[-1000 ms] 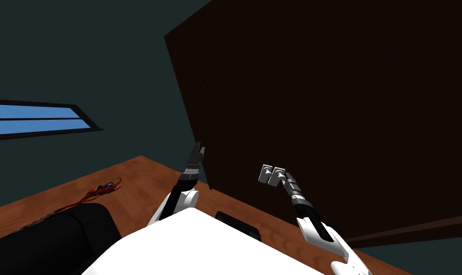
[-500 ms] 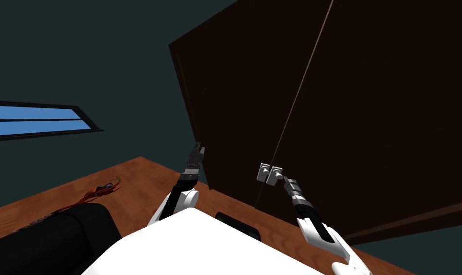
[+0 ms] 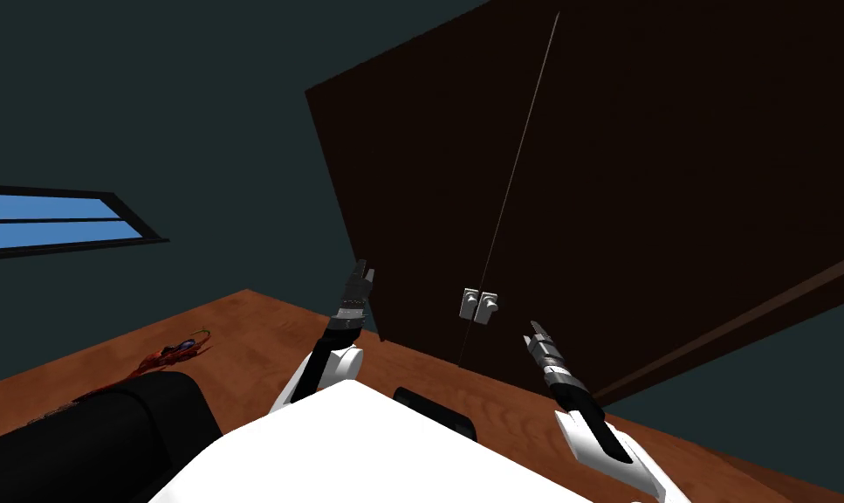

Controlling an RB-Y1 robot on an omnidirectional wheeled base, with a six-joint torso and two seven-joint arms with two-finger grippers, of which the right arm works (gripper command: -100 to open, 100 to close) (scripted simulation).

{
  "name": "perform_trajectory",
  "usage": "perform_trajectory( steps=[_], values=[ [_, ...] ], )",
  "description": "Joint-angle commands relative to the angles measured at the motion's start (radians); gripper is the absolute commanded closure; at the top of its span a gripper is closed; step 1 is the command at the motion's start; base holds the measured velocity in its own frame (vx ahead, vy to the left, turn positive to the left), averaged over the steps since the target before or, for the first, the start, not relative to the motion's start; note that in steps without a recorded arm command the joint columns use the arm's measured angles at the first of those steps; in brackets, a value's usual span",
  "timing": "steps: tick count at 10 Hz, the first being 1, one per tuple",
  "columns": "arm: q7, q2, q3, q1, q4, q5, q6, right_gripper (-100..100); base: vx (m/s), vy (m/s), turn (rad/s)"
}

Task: Pull the door open

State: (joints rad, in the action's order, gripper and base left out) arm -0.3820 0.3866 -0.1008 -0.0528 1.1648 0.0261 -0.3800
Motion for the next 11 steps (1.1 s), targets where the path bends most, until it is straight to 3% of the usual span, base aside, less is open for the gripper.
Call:
perform_trajectory(
  steps=[1, 3, 5, 7, 11],
  values=[
    [-0.005, 0.003, 0.003, -0.01, 0.012, 0.0, 0.002, -100, -0.164, 0.042, -0.021],
    [-0.012, -0.002, 0.021, -0.015, 0.028, 0.004, -0.004, -100, -0.174, 0.071, 0.022],
    [-0.021, -0.019, 0.058, -0.008, 0.057, 0.011, -0.016, -100, -0.161, 0.139, 0.116],
    [-0.011, -0.004, 0.02, -0.027, 0.039, 0.005, -0.004, -100, -0.043, 0.023, -0.066],
    [0.007, 0.016, -0.038, -0.033, -0.006, -0.005, 0.008, -100, 0.041, -0.117, -0.129]
  ],
)
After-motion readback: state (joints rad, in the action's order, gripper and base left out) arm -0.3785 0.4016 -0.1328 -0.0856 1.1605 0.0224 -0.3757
